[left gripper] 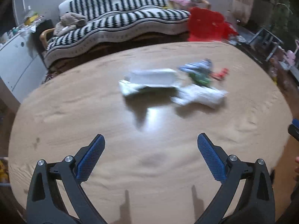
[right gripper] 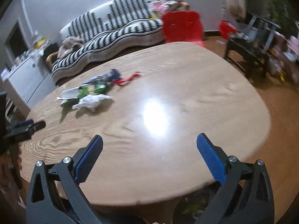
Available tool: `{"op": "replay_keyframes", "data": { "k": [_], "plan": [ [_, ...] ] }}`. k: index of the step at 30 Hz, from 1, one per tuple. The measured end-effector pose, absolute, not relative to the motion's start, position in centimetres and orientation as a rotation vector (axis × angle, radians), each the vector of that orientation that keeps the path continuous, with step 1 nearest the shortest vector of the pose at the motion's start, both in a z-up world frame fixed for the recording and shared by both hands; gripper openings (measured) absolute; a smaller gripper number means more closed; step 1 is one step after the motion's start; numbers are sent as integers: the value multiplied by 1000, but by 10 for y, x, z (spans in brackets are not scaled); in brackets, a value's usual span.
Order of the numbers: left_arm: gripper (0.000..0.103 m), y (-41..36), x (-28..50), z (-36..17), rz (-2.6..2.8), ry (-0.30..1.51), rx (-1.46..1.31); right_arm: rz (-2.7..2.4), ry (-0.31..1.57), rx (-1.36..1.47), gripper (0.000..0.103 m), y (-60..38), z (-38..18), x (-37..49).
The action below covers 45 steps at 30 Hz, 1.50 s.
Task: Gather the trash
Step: 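Grasp the white paper box with the left gripper while the right grasps the tissue, then carry the white box and tissue over the bin and open both grippers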
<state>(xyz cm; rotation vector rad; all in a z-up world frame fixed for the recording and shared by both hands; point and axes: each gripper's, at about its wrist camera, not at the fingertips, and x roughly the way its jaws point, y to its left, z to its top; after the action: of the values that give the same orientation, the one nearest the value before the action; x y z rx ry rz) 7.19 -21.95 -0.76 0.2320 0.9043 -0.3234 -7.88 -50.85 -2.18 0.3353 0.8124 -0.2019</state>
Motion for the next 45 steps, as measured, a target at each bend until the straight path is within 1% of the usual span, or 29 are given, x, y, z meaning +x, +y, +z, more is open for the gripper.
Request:
{"op": "replay_keyframes", "data": {
  "k": [3,11,15,19,23,25,26,27,28,29,30,31,32,34,36,45],
  "plan": [
    [96,-209,100,-9,-365,918,253,-127,851,288,97,-486,-28,-40],
    [96,-226,166,-11,-544,902,428,52,959,107,97,-433,-48,67],
    [96,-242,184,-14,-616,896,516,91,1001,89,97,-424,-57,95],
    [96,-254,187,-19,-650,871,600,126,1014,85,97,-419,-61,112],
    [96,-264,198,-23,-675,875,637,161,1032,58,97,-411,-67,126],
    [94,-270,205,-30,-681,897,664,168,1035,42,88,-408,-68,131],
    [90,-272,207,-33,-689,913,666,170,1037,37,73,-405,-69,134],
    [72,-273,211,-37,-712,945,651,167,1040,35,58,-404,-70,136],
    [53,-273,214,-40,-719,973,628,166,1049,34,50,-403,-72,138],
    [43,-273,217,-42,-716,998,604,173,1057,37,37,-401,-74,140],
    [25,-272,220,-44,-717,1021,579,180,1057,42,36,-399,-76,141],
    [18,-270,222,-45,-732,1033,554,181,1052,43,35,-398,-77,140],
    [17,-269,220,-44,-741,1030,544,187,1047,48,33,-398,-77,138],
    [5,-267,215,-41,-750,1014,542,191,1044,54,30,-398,-76,134],
    [1,-264,210,-37,-737,996,527,185,1036,57,28,-400,-74,127],
    [0,-249,188,-21,-710,981,439,139,1003,79,28,-408,-55,99]
  ]
}}
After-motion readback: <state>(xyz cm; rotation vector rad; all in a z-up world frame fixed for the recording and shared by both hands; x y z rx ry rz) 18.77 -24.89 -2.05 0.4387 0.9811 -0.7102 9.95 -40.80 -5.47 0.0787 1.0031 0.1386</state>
